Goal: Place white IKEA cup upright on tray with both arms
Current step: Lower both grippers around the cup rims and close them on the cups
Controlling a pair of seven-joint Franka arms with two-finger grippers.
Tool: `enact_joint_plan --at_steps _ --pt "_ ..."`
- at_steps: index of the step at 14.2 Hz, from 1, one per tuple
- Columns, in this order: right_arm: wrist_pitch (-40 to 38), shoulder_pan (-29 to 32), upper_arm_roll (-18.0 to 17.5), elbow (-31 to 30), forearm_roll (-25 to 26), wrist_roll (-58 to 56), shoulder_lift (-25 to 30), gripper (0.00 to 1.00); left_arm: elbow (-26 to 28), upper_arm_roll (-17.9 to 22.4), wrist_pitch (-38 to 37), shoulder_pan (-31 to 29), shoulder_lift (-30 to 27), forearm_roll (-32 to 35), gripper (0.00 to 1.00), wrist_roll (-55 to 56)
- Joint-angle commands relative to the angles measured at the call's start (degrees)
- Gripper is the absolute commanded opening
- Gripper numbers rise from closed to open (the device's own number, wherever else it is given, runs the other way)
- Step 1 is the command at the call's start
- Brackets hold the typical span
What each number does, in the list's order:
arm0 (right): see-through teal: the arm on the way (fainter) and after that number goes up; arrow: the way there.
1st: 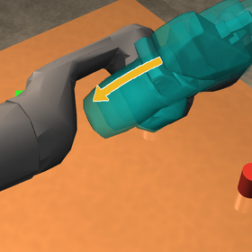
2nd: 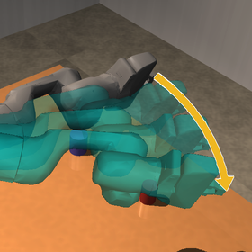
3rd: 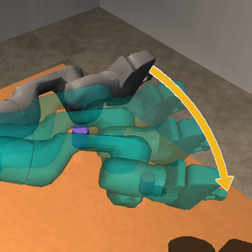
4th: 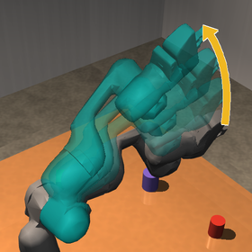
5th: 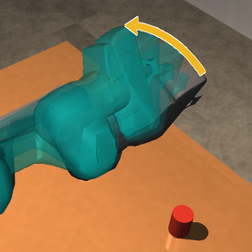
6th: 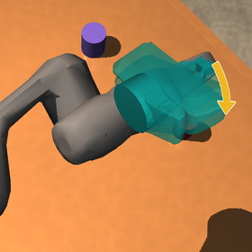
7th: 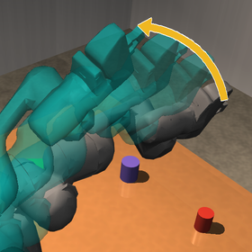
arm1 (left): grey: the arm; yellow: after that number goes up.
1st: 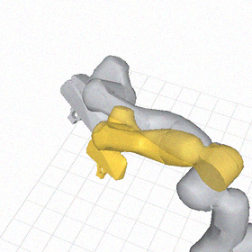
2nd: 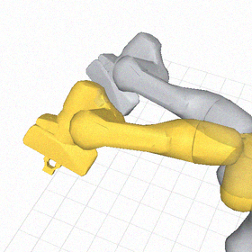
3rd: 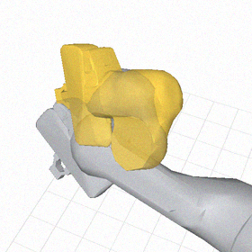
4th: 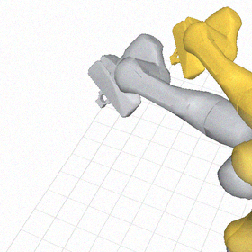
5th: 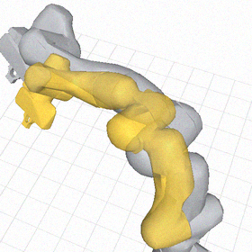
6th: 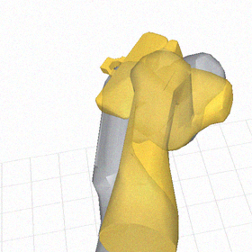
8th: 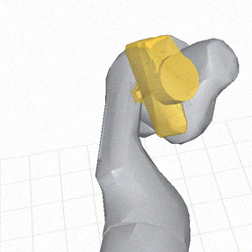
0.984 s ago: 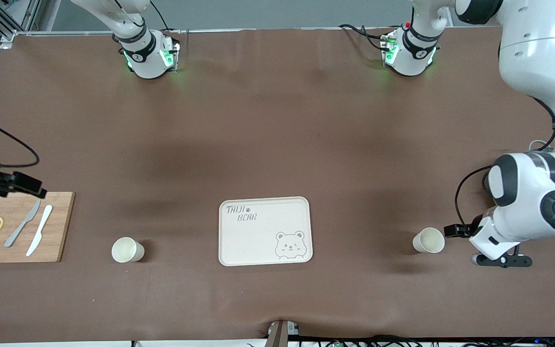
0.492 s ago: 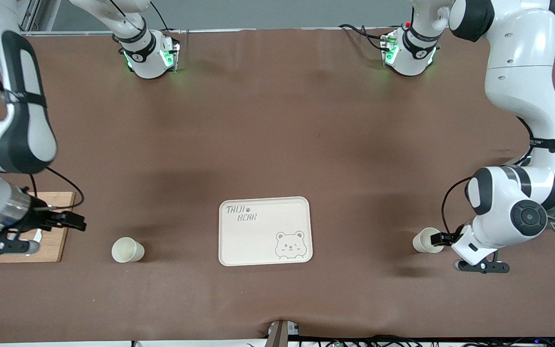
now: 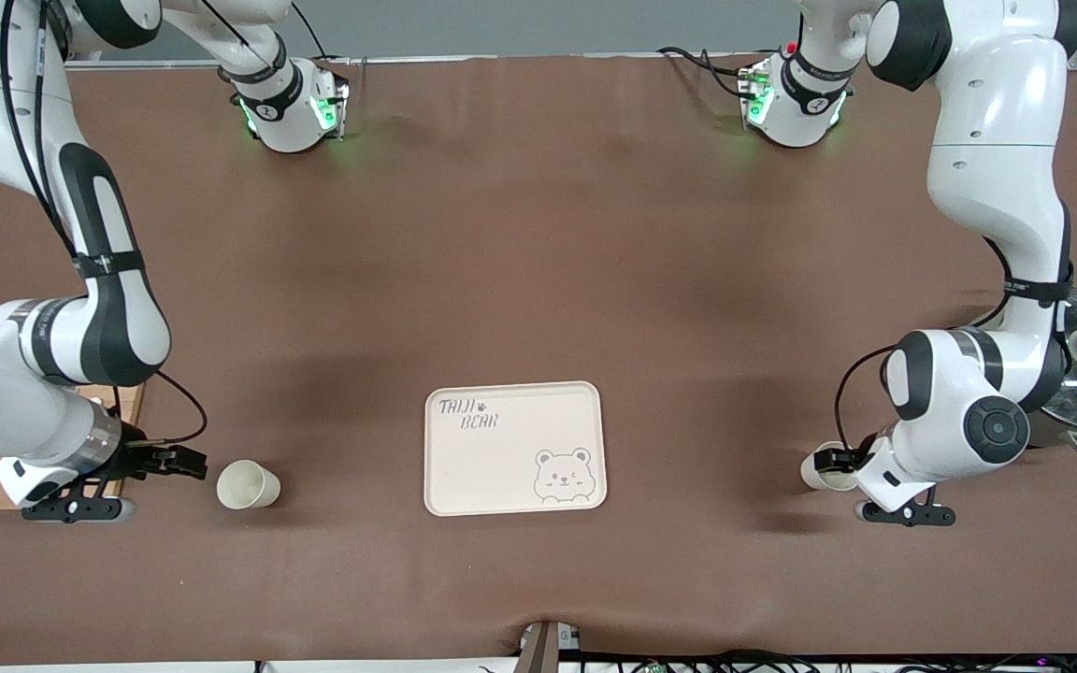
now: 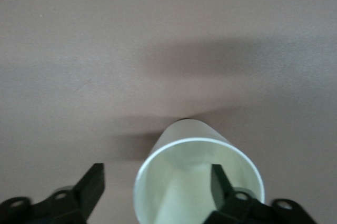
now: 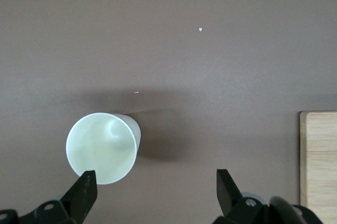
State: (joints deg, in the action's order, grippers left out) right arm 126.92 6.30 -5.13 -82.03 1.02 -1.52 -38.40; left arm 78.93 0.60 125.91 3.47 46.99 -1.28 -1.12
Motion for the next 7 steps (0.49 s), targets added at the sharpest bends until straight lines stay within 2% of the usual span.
enact_joint_plan --at_steps 1,4,7 --pt "1.21 -0.58 -0.32 1.70 1.35 0.90 -1.50 1.00 1.13 -0.60 1.00 -0.83 -0.50 -1.44 0.00 -0.90" --pt "2.45 -0.58 -0.32 2.40 1.44 0.64 -2.91 1.00 3.06 -0.60 4.95 -1.36 -0.50 -2.85 0.00 -2.48" --pt "3.76 -0.67 -0.32 3.28 1.35 0.99 -5.27 1.00 3.33 -0.60 5.66 -1.62 -0.76 -3.03 0.00 -5.11"
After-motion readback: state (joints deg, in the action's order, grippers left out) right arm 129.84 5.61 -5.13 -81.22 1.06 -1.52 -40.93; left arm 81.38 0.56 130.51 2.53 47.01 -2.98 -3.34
